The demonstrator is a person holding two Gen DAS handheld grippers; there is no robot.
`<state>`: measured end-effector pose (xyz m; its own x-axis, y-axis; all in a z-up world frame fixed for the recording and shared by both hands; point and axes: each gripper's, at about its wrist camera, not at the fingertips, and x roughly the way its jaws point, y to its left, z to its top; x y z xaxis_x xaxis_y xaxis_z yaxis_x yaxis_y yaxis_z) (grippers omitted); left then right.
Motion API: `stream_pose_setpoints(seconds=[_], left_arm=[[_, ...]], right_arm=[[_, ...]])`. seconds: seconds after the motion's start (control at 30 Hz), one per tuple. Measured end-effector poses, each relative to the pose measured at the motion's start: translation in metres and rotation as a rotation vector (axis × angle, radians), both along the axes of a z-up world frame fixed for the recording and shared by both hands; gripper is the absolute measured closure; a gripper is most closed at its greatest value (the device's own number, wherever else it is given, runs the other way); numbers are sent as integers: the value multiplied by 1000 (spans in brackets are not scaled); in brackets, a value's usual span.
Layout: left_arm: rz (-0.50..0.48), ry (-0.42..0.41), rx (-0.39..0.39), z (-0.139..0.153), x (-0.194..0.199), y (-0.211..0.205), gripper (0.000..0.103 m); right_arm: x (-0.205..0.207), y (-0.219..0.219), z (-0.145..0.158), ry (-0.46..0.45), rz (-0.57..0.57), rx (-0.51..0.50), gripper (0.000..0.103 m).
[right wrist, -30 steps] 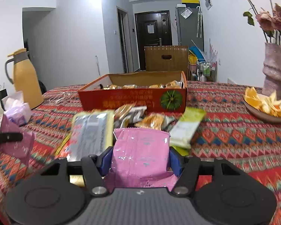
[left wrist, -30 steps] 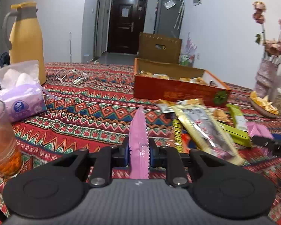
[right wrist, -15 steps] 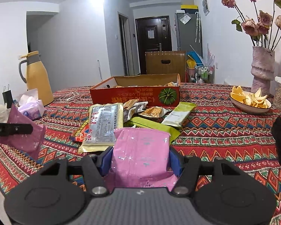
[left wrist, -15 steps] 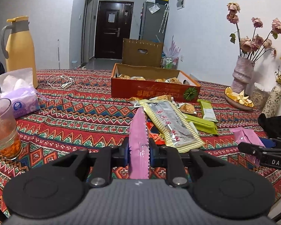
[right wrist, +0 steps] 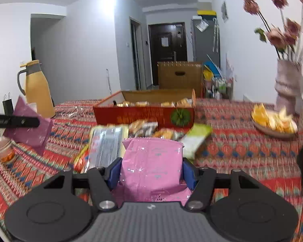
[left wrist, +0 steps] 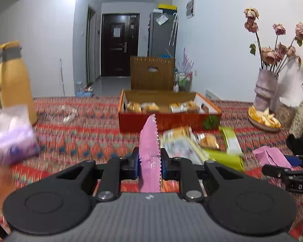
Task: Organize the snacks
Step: 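Carry the pink packet into the box with the right tool while the left tool carries the strip, then open both tools over the orange box, releasing the pink packet and strip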
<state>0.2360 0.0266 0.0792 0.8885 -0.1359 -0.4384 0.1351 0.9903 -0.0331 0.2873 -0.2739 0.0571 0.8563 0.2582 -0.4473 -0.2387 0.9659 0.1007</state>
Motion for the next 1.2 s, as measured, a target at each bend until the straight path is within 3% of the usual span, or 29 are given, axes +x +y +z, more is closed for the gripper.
stream_pose_setpoints(seconds=[0.17, 0.33, 0.5, 0.57, 0.67, 0.73, 0.9, 0.97, 1.0, 1.03, 1.07, 1.2], left_arm=[[-18, -32, -16, 21, 78, 0, 83], [-27, -16, -41, 28, 167, -2, 83], [-1, 70, -54, 7, 258, 0, 83], [24, 107, -58, -5, 290, 3, 83], [-4, 197, -137, -21, 334, 7, 83], [-22, 235, -159, -30, 353, 9, 83], [-36, 291, -110, -55, 388, 6, 82], [-12, 304, -99, -63, 396, 8, 75], [6, 306, -86, -65, 398, 10, 59], [17, 301, -71, -66, 397, 11, 54], [14, 280, -64, -65, 395, 13, 54], [28, 219, -26, -48, 386, 20, 45]], right_arm=[[60, 3, 24, -42, 41, -7, 42], [150, 12, 45, -54, 96, -2, 42], [264, 21, 40, 54, 75, 78, 42], [307, 32, 35, 86, 67, 62, 42], [370, 48, 21, 173, 47, 56, 42], [410, 60, 9, 243, 40, 55, 42], [473, 97, -24, 334, 6, -80, 42], [493, 107, -34, 385, -8, -108, 41], [501, 111, -36, 411, -18, -109, 40], [506, 112, -36, 424, -6, -84, 38], [505, 113, -36, 435, 21, -56, 33], [496, 105, -23, 401, 27, -32, 32]])
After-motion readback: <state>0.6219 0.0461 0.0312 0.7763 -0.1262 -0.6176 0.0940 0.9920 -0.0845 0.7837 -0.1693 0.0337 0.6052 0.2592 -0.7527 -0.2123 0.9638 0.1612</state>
